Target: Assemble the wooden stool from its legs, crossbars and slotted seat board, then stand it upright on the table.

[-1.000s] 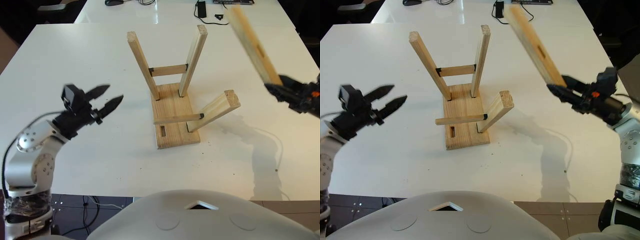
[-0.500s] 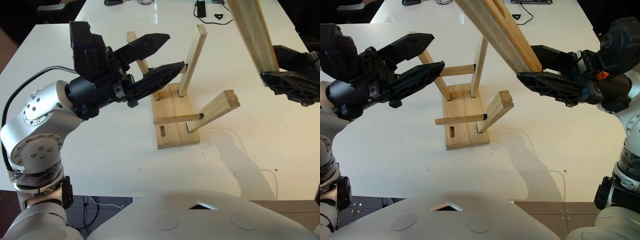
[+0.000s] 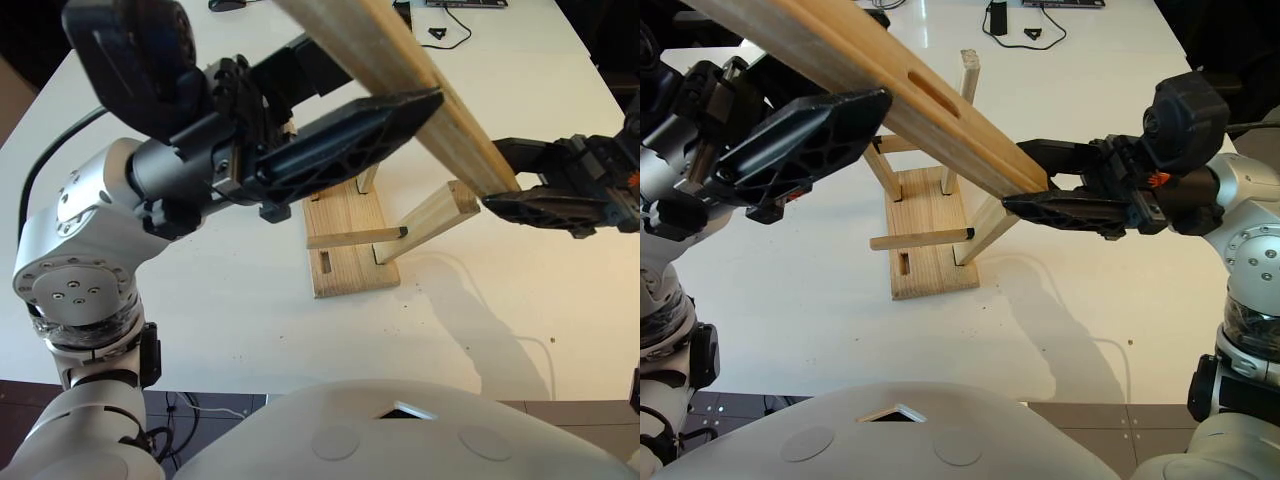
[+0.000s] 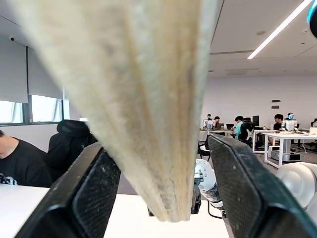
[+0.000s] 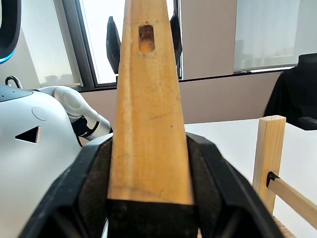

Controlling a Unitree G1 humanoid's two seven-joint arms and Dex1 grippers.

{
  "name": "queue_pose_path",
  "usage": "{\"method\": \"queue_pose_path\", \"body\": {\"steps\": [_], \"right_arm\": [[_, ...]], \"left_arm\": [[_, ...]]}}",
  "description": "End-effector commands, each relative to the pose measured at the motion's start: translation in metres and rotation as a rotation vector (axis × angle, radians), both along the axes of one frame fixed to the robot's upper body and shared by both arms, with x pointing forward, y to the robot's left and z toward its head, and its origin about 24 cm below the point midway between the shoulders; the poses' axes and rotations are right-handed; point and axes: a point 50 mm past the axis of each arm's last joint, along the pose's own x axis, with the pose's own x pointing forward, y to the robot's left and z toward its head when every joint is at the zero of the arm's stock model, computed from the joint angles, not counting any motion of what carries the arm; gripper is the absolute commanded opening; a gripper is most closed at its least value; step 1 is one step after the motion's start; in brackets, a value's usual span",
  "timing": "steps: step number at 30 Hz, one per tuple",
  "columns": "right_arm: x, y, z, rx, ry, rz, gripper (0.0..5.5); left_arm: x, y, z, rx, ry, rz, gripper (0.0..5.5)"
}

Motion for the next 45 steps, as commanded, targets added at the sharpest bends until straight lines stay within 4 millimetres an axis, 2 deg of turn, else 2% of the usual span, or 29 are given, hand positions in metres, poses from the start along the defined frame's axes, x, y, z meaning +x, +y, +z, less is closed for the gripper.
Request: {"method": "queue_pose_path", "body": {"steps": [1, 7, 16, 17, 24, 26, 30, 34, 36, 40, 45], "right_arm": [[0.004, 0.006, 0.002, -0.008, -0.029, 0.02, 2.06], [0.007, 0.005, -0.001, -0.019, -0.031, 0.019, 2.06], [0.012, 0.01, 0.003, -0.045, -0.074, -0.005, 2.06], [0.013, 0.01, 0.003, -0.045, -0.072, -0.007, 2.42], [0.016, 0.006, 0.005, -0.01, -0.082, -0.048, 3.5], [0.017, 0.004, 0.006, -0.002, -0.091, -0.059, 3.54], [0.02, 0.001, 0.01, 0.035, -0.098, -0.096, 3.54], [0.025, -0.01, 0.015, 0.105, -0.077, -0.164, 3.54], [0.027, -0.017, 0.012, 0.103, -0.064, -0.205, 3.54], [0.028, -0.032, -0.003, 0.064, -0.027, -0.298, 3.54], [0.027, -0.041, -0.014, 0.023, -0.014, -0.362, 3.54]], "left_arm": [[-0.001, -0.006, 0.0, 0.033, -0.024, -0.033, 2.98], [-0.001, -0.008, -0.008, 0.06, -0.025, -0.05, 2.06], [0.002, -0.005, -0.01, 0.052, -0.026, -0.058, 2.04], [0.001, -0.005, -0.009, 0.045, -0.03, -0.064, 2.04], [0.004, 0.001, -0.005, 0.043, -0.043, -0.055, 2.04], [0.006, 0.003, -0.001, 0.035, -0.065, -0.034, 2.04], [0.012, 0.02, 0.021, -0.013, -0.12, 0.042, 2.04], [0.013, 0.046, 0.043, -0.038, -0.168, 0.135, 2.04], [0.014, 0.063, 0.047, -0.007, -0.172, 0.207, 2.04], [0.017, 0.091, 0.015, 0.259, -0.125, 0.338, 2.04], [0.012, 0.11, -0.044, 0.549, -0.058, 0.37, 2.04]]}}
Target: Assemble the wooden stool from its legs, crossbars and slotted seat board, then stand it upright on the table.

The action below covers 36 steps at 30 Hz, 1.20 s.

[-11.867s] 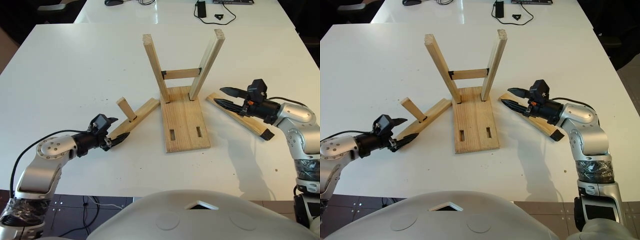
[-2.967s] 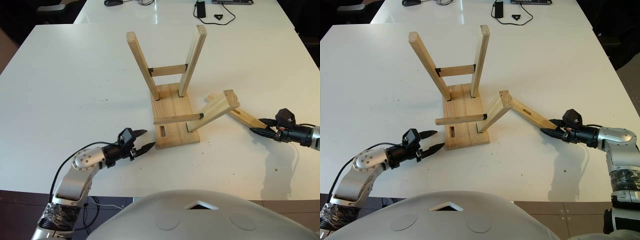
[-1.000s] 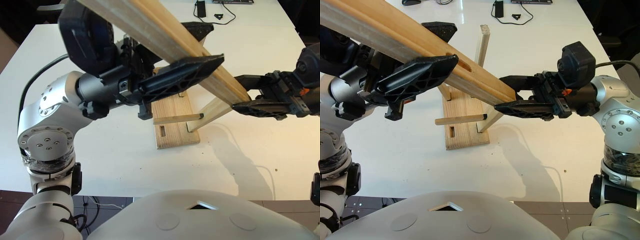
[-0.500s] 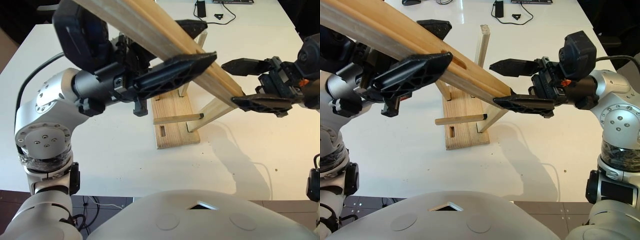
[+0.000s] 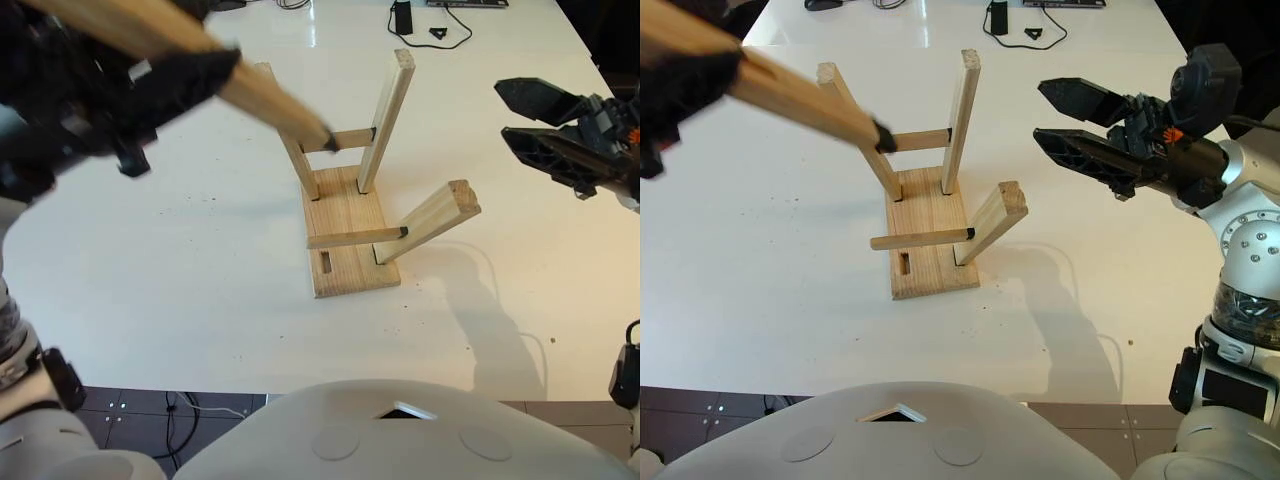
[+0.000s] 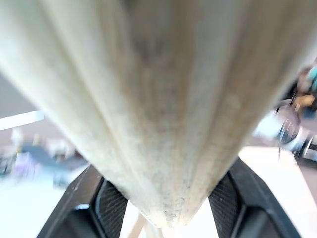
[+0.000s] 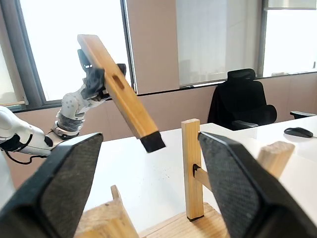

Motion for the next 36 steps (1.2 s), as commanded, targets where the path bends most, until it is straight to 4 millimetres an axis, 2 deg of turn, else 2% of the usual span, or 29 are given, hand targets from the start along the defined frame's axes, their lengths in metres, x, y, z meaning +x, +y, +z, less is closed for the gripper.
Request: {"method": "queue_pose_path", "body": {"steps": [1, 4, 8, 15, 21, 28, 36], "right_arm": [[-0.001, -0.006, -0.004, -0.039, -0.009, -0.043, 3.54], [0.001, -0.007, -0.006, -0.061, -0.003, -0.041, 3.54], [0.003, -0.007, -0.006, -0.083, 0.008, -0.029, 3.54], [0.008, -0.005, -0.006, -0.108, 0.009, -0.008, 3.54], [0.01, -0.002, -0.01, -0.121, 0.011, -0.008, 3.54], [0.009, -0.001, -0.013, -0.128, 0.013, -0.014, 3.54], [0.008, -0.001, -0.015, -0.141, 0.014, -0.028, 3.54]], "left_arm": [[-0.007, 0.009, -0.042, 0.187, 0.068, 0.018, 2.04], [-0.013, 0.005, -0.067, 0.235, 0.1, 0.006, 2.04], [-0.023, -0.01, -0.084, 0.248, 0.113, -0.043, 2.04], [-0.026, -0.024, -0.101, 0.177, 0.136, -0.044, 2.04], [-0.025, -0.031, -0.117, 0.204, 0.156, -0.054, 2.04], [-0.028, -0.029, -0.139, 0.257, 0.198, -0.062, 2.04], [-0.038, -0.024, -0.141, 0.285, 0.265, -0.113, 2.04]]}}
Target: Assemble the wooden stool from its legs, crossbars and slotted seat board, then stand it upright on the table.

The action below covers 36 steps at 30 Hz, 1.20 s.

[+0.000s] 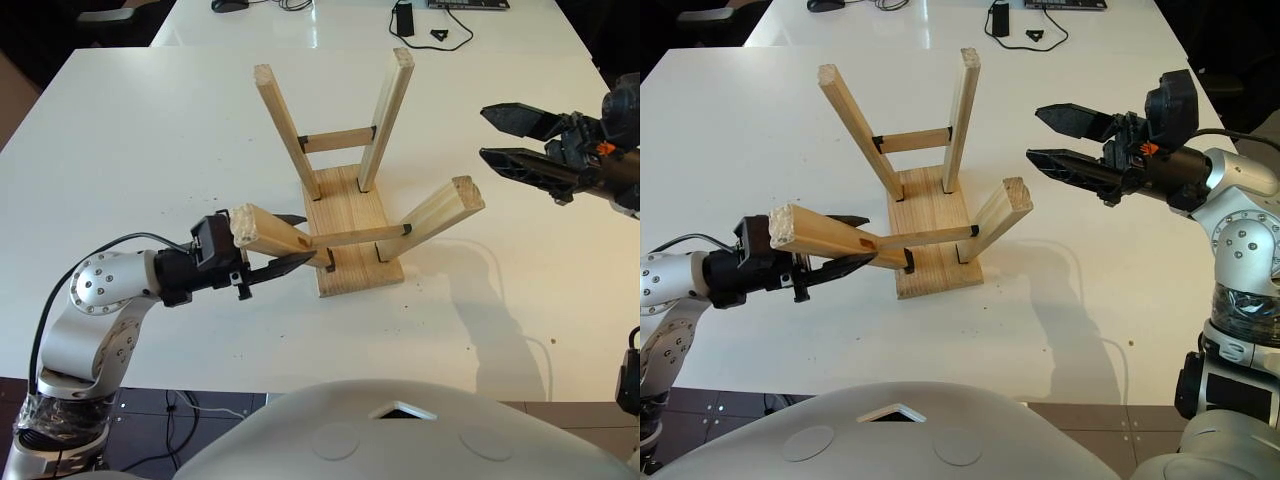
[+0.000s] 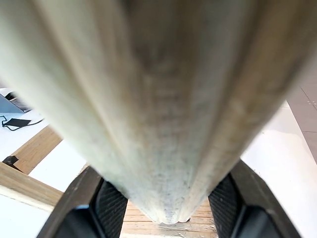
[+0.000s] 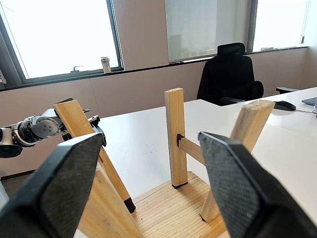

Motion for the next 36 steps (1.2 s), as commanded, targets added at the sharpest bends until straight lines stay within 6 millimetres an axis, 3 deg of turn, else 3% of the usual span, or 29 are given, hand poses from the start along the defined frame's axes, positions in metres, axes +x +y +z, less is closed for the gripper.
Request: {"method": "queue_pose_path", "body": {"steps": [1, 12, 22, 32, 36], "right_arm": [[-0.001, 0.002, -0.001, -0.019, -0.011, -0.011, 3.54], [-0.004, 0.006, -0.01, -0.031, -0.011, -0.024, 3.54], [-0.009, 0.012, -0.016, -0.065, -0.021, -0.011, 3.54], [0.004, 0.037, 0.028, 0.071, -0.193, -0.194, 3.54], [-0.006, 0.056, 0.047, 0.138, -0.245, -0.172, 3.54]], "left_arm": [[-0.011, 0.008, -0.019, 0.083, 0.173, -0.013, 2.04], [-0.007, 0.015, -0.041, 0.23, 0.227, -0.03, 2.04], [-0.005, 0.006, -0.036, 0.268, 0.182, -0.064, 2.04], [0.013, -0.009, -0.034, 0.26, 0.129, 0.017, 2.03], [0.023, -0.012, -0.037, 0.218, 0.164, 0.067, 2.03]]}}
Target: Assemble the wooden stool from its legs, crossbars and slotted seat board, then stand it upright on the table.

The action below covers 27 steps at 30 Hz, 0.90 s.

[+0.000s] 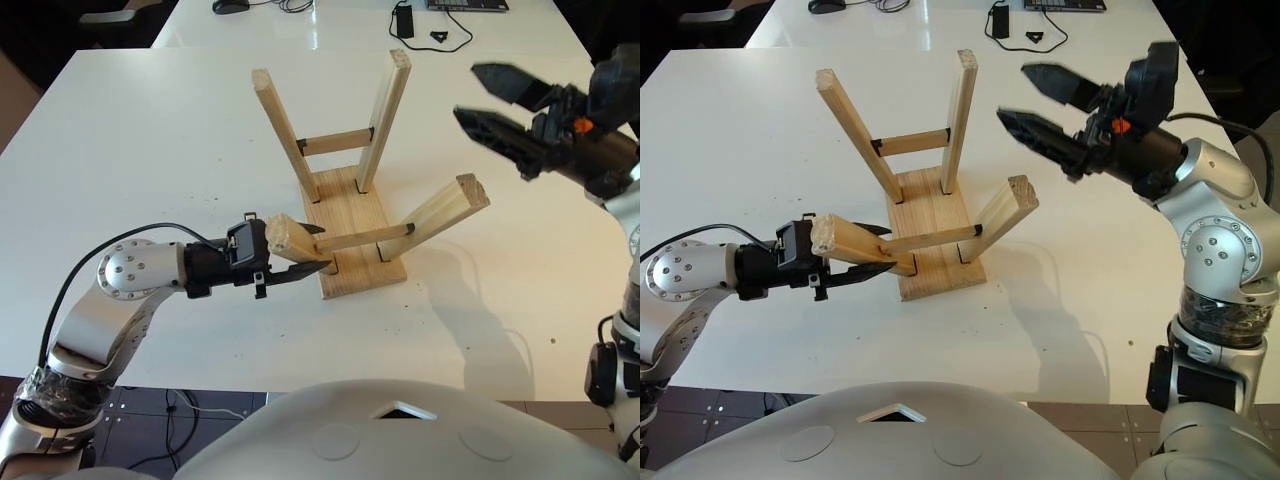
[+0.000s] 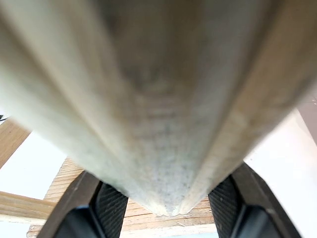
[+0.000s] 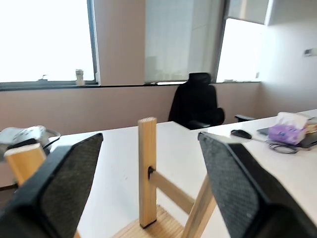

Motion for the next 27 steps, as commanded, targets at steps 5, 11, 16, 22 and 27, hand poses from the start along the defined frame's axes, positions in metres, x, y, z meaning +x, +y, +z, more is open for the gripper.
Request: {"method": "queue_pose_path", "body": {"steps": [5, 11, 16, 22, 27], "right_arm": [[-0.016, 0.045, 0.0, 0.01, -0.037, 0.01, 3.54], [-0.028, 0.074, -0.01, 0.046, -0.013, 0.028, 3.54], [-0.034, 0.091, -0.037, -0.14, -0.039, -0.011, 3.54], [-0.025, 0.092, -0.08, -0.366, -0.058, -0.13, 3.54], [-0.019, 0.084, -0.13, -0.557, 0.009, -0.199, 3.54]], "left_arm": [[0.012, 0.001, -0.035, 0.1, 0.189, 0.102, 2.03], [0.016, -0.012, -0.038, 0.122, 0.204, 0.051, 2.03], [0.017, -0.011, -0.037, 0.13, 0.211, 0.066, 2.03], [0.017, -0.012, -0.037, 0.123, 0.216, 0.083, 2.03], [0.02, -0.013, -0.035, 0.126, 0.21, 0.095, 2.03]]}}
